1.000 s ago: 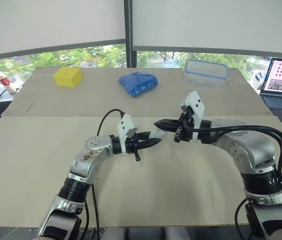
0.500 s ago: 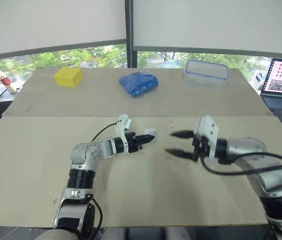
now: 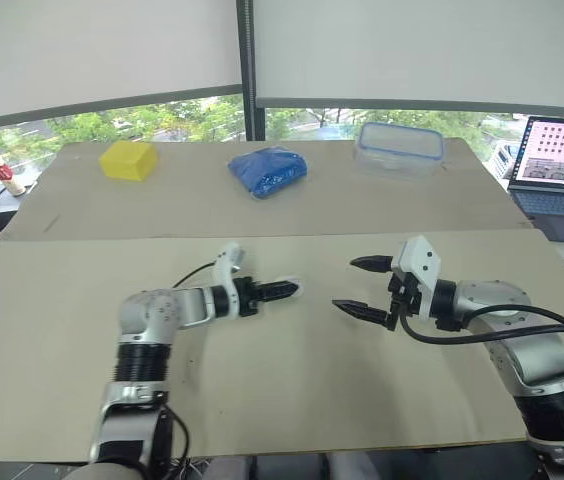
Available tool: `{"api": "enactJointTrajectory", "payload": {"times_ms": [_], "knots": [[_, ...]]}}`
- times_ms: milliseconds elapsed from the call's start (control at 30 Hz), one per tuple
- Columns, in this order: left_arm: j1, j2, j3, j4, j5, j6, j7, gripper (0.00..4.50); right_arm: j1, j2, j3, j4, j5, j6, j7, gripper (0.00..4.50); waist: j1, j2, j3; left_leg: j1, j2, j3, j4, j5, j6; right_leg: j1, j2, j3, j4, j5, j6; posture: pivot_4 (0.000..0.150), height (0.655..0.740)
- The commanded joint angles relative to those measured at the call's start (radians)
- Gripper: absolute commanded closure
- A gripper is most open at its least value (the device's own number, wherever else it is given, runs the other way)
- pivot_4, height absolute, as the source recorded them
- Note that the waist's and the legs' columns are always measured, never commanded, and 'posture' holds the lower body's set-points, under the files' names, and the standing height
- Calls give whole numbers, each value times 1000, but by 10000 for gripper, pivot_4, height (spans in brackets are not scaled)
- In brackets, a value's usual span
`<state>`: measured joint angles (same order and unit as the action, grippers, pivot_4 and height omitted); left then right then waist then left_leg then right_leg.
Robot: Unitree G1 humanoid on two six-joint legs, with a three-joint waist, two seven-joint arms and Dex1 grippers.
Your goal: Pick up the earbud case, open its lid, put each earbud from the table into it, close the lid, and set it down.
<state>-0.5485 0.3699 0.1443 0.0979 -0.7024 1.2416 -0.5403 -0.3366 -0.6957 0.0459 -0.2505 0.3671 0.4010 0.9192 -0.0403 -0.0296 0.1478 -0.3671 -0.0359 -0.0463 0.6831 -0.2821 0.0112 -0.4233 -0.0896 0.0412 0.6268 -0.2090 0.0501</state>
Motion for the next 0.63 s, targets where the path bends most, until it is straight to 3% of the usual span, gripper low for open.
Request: {"api": "enactJointTrajectory", "payload": {"times_ms": [33,133,200,267,400,633], "knots": [[82,173,-53,-51,88,-71,-70,232,-6,-24,-56,-6,23,-26,30,0,-5,0,0,1,0,0,-2,0,0,0,0,0,0,0,-1,1500,7400],[97,263,-59,-49,155,-274,-126,232,6,-36,-75,3,25,-35,43,0,-3,0,0,3,2,0,-5,0,-1,-1,1,0,1,-2,-3,1500,7400],[109,311,-76,-51,249,-535,-197,232,17,-29,-101,13,23,-32,18,0,8,0,0,2,2,-1,-6,1,-2,-1,1,-1,1,-2,-4,1500,7400],[114,342,-86,-33,303,-682,-253,232,28,-19,-125,23,17,-31,-11,0,24,0,0,-1,1,-2,-5,2,-4,-3,-1,-1,0,-2,-4,1500,7400],[94,357,-77,93,451,-976,-201,232,63,8,-167,30,-9,-38,-95,0,48,0,0,-2,0,-2,-4,2,-3,-2,-4,-2,-3,-1,-2,1500,7400],[117,318,-62,147,473,-1110,-222,232,76,11,-169,15,-11,-29,-134,0,49,0,0,-3,0,-1,-4,2,-3,-3,-3,-2,-2,-1,-2,1500,7400]]}}
